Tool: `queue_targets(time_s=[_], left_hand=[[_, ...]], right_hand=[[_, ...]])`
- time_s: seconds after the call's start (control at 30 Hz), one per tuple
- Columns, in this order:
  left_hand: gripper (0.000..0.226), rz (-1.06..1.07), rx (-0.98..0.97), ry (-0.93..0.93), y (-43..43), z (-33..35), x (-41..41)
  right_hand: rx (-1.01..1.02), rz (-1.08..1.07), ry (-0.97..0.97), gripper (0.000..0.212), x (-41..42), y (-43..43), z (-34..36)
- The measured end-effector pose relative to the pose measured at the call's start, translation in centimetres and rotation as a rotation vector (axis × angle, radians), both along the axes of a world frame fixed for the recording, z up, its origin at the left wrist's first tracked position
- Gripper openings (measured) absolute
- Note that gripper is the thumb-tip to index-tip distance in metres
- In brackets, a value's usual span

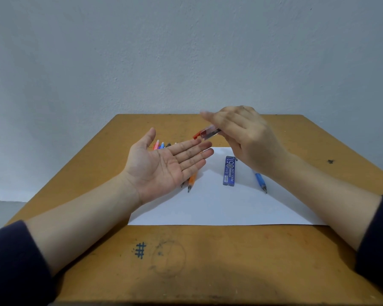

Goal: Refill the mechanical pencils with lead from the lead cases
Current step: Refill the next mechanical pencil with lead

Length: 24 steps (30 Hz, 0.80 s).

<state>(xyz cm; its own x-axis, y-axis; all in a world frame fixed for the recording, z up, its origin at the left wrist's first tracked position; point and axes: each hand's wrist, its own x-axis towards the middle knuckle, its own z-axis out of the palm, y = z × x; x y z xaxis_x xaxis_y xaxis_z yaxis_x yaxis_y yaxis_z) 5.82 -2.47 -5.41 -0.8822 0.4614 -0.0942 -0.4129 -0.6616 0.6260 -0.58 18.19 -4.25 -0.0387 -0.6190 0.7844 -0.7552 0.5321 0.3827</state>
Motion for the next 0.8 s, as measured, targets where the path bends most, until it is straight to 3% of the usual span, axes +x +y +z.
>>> queue_targets(time_s=[0.13, 0.3, 0.43, 0.53, 0.67, 0.8], left_hand=[[0.087, 0.000, 0.007, -0.001, 0.01, -0.01, 0.02], [0.087, -0.010, -0.003, -0.001, -0.01, -0.01, -0.06], [0.087, -0.005, 0.007, -0.007, 0.00, -0.05, -0.03], [0.087, -0.008, 0.003, -0.003, 0.00, -0.06, -0.03], [0.087, -0.004, 0.009, -0.008, 0.01, -0.01, 0.02], [0.087, -0.001, 0.004, -0.007, 0.02, -0.06, 0.03]], right_hand=[[-0.038, 0.040, -0.049, 0.047, 0.32, -0.24, 0.18], [0.031, -0.017, 0.034, 0.039, -0.36, 0.20, -0.16], [-0.018, 0.009, -0.008, 0.050, -0.09, 0.02, -0.03], [0.030, -0.021, 0.033, 0.043, -0.33, 0.30, -0.21], [-0.049, 0.037, -0.005, 0.050, 0.20, -0.15, 0.02], [-0.007, 0.011, 0.051, 0.039, 0.17, 0.06, 0.02]])
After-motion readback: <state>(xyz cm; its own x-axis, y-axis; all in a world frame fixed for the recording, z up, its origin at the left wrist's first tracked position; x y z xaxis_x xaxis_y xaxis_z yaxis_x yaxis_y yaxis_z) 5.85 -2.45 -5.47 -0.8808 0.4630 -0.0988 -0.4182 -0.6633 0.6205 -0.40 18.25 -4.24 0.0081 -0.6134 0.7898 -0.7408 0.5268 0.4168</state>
